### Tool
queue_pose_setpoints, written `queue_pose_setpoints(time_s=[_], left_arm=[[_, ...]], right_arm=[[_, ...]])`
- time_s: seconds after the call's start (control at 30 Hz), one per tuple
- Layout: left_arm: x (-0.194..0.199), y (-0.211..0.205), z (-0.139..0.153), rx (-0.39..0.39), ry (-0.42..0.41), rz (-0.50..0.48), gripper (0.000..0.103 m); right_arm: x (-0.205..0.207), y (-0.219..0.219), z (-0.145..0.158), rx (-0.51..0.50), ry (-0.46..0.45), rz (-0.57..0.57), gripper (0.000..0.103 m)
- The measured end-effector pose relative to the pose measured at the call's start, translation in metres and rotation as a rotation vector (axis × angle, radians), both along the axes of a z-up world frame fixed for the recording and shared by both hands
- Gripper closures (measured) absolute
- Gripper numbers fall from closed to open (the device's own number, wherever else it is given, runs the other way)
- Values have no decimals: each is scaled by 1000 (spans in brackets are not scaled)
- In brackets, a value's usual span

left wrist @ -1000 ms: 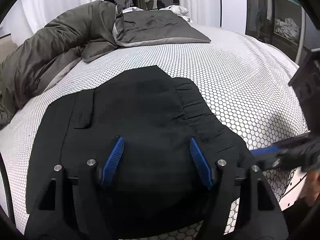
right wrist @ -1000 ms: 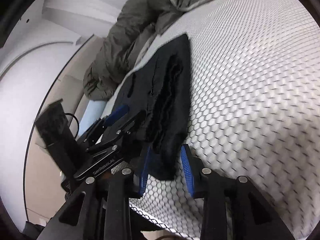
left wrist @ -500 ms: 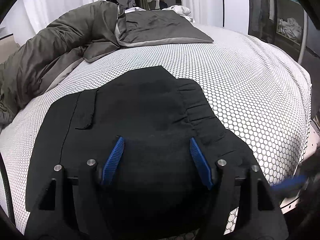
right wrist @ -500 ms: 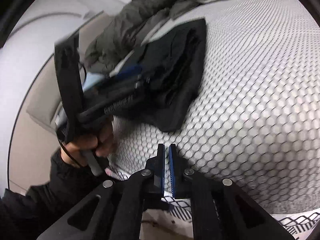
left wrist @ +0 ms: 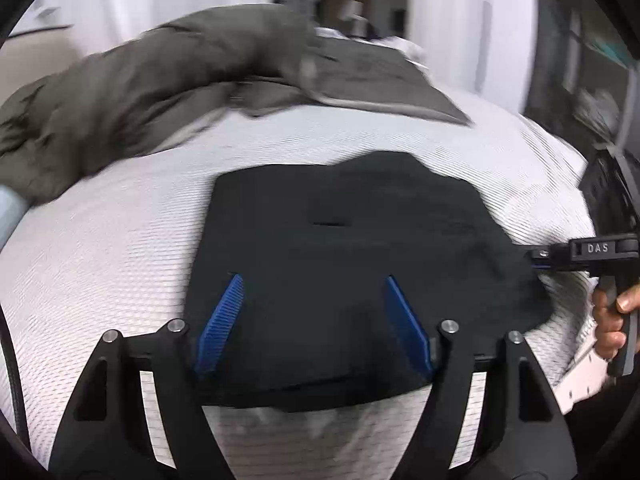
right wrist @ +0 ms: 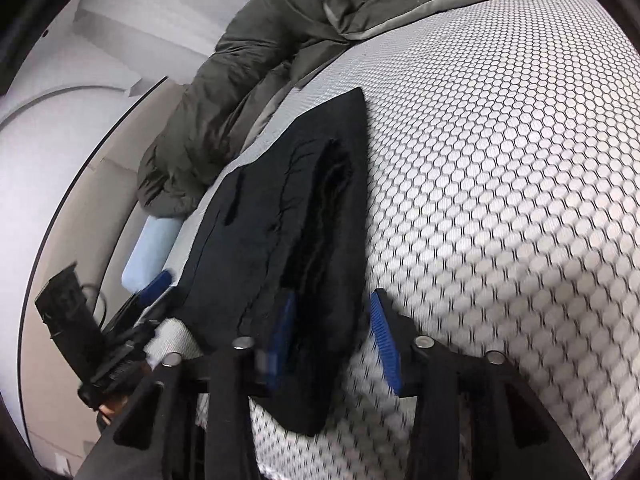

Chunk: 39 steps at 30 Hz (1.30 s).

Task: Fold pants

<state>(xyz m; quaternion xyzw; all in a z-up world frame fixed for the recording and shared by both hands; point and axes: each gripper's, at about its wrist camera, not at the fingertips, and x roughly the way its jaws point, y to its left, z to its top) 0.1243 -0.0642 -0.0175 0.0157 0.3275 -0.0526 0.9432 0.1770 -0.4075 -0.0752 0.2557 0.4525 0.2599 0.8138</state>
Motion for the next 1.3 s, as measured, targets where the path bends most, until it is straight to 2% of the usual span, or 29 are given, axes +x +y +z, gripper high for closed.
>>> queue_pose_setpoints(time_s=[0.03,0.2,0.27,0.3,0.33,0.4,0.5,0.6,0.63,0.67,0.7,0.73,0.87,1.0,1.17,1.23,1.3], left_arm=[[0,14,0,-6,-1,23,32],[-1,60,-5,-26,22,94,32],[-1,70,-8,-20,33,103,32],[-1,74,-12,-19,46,109,32],[0,78,-17,-21,63,119,32],[3,86,-26,-39,103,130,32],[9,93,-38,-81,148,113,32],[12,102,-47,-150,191,96,33],[14,106,-50,-188,210,87,39],[14,109,-54,-225,226,73,49],[15,111,-56,-265,243,54,55],[14,111,-57,-283,250,42,59],[10,94,-50,-236,249,6,59],[4,85,-46,-179,236,21,59],[-5,78,-44,-139,227,35,56],[-4,77,-44,-134,227,34,56],[-1,77,-43,-132,227,36,55]], right_arm=[[6,0,3,-12,-6,0,91],[42,-8,15,-44,-10,-69,91],[35,-18,21,20,-23,-90,89],[30,-20,24,48,-20,-80,84],[25,-17,26,73,-21,-56,75],[15,0,32,67,-55,11,62],[15,31,33,10,-71,85,62],[29,43,15,-21,1,59,62],[33,46,10,-12,19,55,62],[37,46,6,-6,33,49,67],[39,49,6,-25,23,43,79],[41,52,9,-42,0,47,84],[58,65,22,-109,-68,51,85],[66,63,15,-93,-12,44,85],[22,53,40,-123,-104,73,88],[4,55,44,-113,-116,92,90],[-6,61,42,-155,-128,105,90]])
